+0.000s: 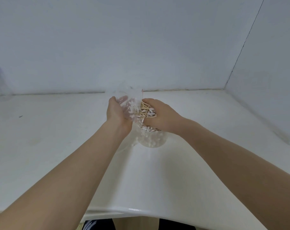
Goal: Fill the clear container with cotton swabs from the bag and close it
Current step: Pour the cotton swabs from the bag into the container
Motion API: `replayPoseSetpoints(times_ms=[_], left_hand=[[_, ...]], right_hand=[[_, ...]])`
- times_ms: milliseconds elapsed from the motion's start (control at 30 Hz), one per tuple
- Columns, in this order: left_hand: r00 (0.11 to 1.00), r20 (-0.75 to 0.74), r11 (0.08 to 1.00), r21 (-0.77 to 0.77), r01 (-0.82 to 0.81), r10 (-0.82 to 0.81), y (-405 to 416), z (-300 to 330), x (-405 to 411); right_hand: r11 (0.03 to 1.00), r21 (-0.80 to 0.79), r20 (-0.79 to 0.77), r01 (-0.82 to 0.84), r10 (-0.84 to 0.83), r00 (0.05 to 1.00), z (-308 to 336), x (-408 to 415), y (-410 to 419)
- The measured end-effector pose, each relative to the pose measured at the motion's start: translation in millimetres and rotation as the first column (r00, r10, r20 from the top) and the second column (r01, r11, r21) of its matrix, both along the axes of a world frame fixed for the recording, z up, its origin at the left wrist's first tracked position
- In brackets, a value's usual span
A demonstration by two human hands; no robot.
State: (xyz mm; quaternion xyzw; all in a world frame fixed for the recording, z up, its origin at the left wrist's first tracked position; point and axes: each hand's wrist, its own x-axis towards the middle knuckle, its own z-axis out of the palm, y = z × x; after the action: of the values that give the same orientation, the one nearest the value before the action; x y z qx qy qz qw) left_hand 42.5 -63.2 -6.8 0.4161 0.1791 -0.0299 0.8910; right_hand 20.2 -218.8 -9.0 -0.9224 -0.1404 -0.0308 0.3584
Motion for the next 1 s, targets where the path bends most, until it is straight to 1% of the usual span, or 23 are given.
replayPoseSetpoints(times_ms=[100,233,367,500,633,733,833,900,1000], left_hand=[[1.0,-0.004,1.0,-0.015,-0.002,0.002,-3,1,-2],[1.0,-0.011,0.999,-0.032,-0.009,0.009,2,-1,1],[0.999,-0.022,0.995,-0.09,-0.05,0.048,13,-1,5],[0.999,-0.022,0.987,-0.155,-0.047,0.044,18,-1,7],[1.0,-0.008,0.986,-0.164,-0.01,0.009,18,-1,8],[1.0,-0.01,0.987,-0.16,0.006,-0.007,17,-1,6],[1.0,-0.015,0.987,-0.161,0.015,-0.018,18,-3,6],[1.0,-0.014,0.988,-0.156,0.022,-0.024,19,-4,6],[0.999,-0.011,0.988,-0.153,0.028,-0.03,20,-3,4]], right_hand=[[0.998,0.066,-0.011,-0.023,0.024,1.0,3,-4,-3],[0.995,0.088,-0.009,-0.047,0.048,0.999,1,-8,-2],[0.999,0.031,-0.039,-0.037,0.038,0.999,0,-4,-1],[0.991,-0.134,-0.012,-0.023,0.021,1.0,5,3,3],[0.965,-0.258,0.07,-0.036,0.055,0.996,7,5,12],[0.961,-0.275,0.158,-0.032,0.078,0.984,6,1,14],[0.938,-0.346,0.3,0.034,0.076,0.951,-2,1,16],[0.921,-0.379,0.367,0.087,0.063,0.928,-8,2,18],[0.922,-0.363,0.418,0.138,0.028,0.908,-12,1,20]])
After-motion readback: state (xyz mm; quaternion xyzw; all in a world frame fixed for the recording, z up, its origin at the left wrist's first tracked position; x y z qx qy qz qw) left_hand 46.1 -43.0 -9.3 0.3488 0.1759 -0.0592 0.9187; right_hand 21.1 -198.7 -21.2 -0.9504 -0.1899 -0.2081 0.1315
